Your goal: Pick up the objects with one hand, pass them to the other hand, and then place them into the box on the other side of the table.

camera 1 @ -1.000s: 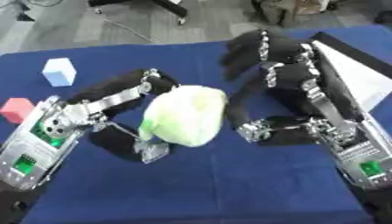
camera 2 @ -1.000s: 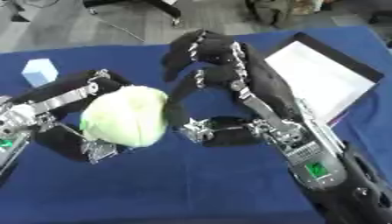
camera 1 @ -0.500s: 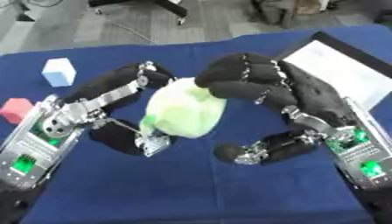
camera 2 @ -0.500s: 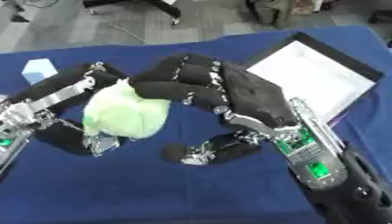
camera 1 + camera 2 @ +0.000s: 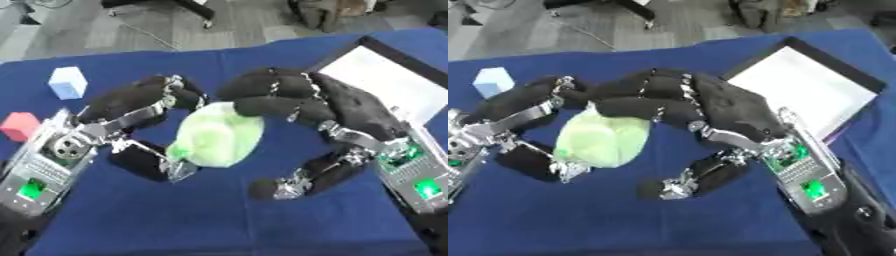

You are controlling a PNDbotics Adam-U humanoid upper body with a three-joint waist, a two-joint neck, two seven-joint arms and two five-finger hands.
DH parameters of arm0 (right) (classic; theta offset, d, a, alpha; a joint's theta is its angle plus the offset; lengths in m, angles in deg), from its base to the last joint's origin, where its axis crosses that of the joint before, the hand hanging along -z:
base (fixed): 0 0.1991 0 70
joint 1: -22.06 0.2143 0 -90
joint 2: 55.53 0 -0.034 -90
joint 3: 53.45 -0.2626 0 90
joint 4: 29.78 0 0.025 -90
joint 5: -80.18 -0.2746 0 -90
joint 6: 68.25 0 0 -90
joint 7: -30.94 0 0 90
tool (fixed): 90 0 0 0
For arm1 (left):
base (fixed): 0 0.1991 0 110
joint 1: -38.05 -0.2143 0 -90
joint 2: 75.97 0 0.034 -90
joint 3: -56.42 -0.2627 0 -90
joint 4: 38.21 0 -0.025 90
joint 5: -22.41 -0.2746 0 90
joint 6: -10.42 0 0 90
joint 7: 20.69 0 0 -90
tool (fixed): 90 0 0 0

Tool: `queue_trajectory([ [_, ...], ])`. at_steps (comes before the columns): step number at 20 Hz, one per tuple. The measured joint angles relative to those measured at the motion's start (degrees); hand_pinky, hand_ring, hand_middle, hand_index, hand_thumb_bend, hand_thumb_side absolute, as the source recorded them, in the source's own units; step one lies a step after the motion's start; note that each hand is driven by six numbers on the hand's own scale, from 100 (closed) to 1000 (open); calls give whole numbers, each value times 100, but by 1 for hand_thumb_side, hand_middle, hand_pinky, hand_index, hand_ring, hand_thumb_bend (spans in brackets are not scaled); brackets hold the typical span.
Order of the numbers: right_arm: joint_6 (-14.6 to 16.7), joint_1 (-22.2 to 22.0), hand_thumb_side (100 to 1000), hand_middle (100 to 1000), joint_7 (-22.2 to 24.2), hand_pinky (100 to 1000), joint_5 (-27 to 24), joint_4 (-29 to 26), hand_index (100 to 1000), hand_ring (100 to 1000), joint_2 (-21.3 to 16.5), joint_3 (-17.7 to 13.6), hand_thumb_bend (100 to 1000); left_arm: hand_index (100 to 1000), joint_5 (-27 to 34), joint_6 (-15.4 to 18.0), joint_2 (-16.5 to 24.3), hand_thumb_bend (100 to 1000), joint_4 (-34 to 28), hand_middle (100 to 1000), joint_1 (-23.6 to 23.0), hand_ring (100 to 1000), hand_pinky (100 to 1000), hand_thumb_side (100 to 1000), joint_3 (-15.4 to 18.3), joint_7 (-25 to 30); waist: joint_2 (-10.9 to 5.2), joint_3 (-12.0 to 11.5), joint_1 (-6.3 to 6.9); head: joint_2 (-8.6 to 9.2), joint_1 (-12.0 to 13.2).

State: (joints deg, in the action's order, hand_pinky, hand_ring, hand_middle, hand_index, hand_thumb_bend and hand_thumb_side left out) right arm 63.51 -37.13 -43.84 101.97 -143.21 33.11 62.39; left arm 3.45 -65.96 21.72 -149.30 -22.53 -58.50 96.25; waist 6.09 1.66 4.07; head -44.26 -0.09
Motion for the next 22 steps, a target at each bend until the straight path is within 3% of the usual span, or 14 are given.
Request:
queue_trajectory([
  [6, 47, 20, 100, 904, 104, 849, 288, 0, 1000, 869, 1, -18, 468, 531, 50, 136, -1, 100, -177, 399, 44, 455, 731, 258, -57, 49, 0, -16, -26, 0, -1],
  [16, 83, 46, 100, 841, 268, 838, 756, -54, 975, 820, 1, -62, 390, 535, 190, 403, 0, 100, -235, 402, 135, 458, 732, 261, -54, -44, 0, -14, -30, 0, -5],
  [21, 66, 50, 100, 700, 80, 758, 824, -65, 843, 684, 4, -69, 324, 550, 172, 537, -1, 100, -235, 415, 197, 469, 734, 257, -57, -66, 0, -7, -29, 0, -5],
  [22, 43, 50, 100, 623, -35, 719, 824, -65, 744, 614, 5, -67, 297, 560, 163, 550, -1, 100, -235, 424, 205, 477, 737, 255, -58, -62, 0, -6, -29, 0, -5],
])
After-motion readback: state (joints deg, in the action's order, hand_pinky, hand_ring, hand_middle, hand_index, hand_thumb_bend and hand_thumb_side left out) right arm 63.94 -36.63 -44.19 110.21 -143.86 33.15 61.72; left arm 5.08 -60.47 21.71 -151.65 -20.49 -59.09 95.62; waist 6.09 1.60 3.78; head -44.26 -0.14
